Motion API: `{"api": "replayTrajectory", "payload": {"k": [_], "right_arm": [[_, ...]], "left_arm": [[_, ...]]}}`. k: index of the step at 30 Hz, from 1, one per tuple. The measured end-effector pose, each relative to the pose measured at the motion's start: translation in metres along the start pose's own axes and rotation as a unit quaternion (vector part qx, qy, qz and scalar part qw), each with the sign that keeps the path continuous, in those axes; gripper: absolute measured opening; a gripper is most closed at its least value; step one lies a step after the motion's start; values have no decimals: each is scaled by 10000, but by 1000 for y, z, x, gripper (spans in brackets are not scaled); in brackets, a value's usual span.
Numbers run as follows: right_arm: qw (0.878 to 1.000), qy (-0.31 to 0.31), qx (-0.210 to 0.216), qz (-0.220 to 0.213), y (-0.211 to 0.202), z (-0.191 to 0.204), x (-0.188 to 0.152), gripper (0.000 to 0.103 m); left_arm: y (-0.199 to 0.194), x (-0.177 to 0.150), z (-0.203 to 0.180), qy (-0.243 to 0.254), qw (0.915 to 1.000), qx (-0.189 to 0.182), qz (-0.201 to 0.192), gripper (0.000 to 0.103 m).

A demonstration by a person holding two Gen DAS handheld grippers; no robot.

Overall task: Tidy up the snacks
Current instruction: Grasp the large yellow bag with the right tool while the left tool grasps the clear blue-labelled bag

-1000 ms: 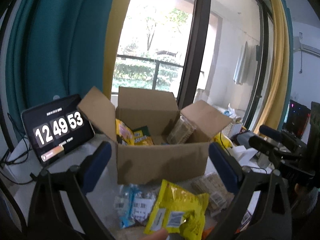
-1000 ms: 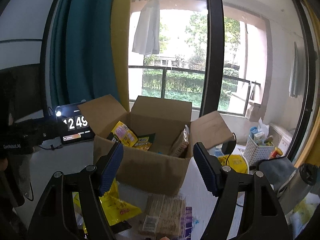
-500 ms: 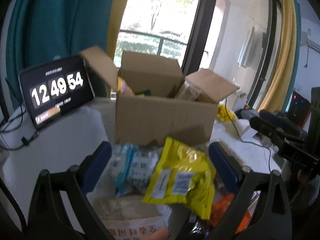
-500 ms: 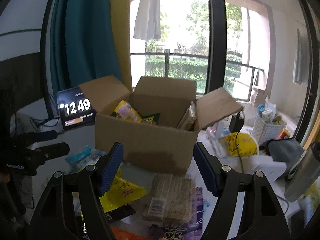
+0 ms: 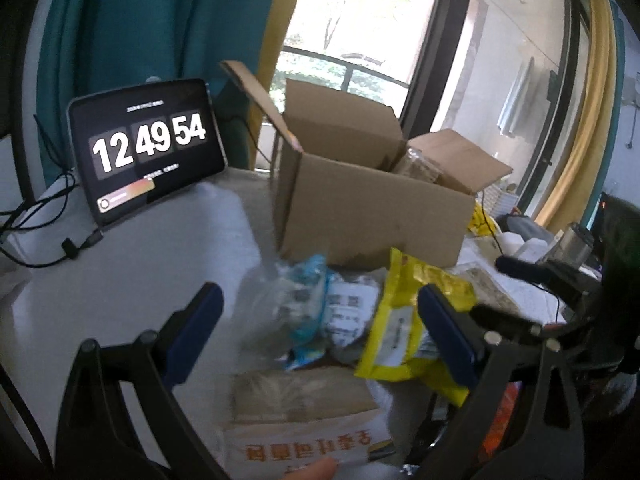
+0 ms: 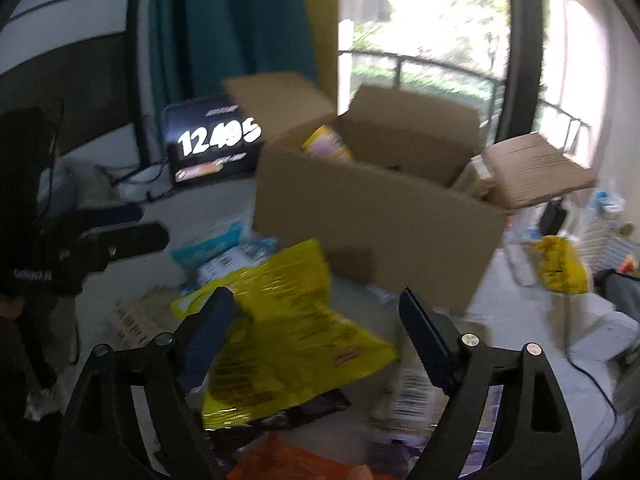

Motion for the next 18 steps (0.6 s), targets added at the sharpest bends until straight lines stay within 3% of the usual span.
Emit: {"api": "replayTrajectory", "payload": {"k": [12, 18], "right_arm": [[9967, -452, 208, 637, 39, 27, -12, 89], [9961, -515, 159, 702, 45, 32, -14, 87]], "left_arm": [[3, -15, 33, -142, 9991, 308, 246, 99], [0, -18, 43, -74, 9982, 486, 332, 99]]}}
Point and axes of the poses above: each gripper's, at about its wrist camera, not at the fingertips, and y roughly the way its jaws point, z to its left, x to its top, the point moved 5 cm from there along y, roughly the way its jaws point
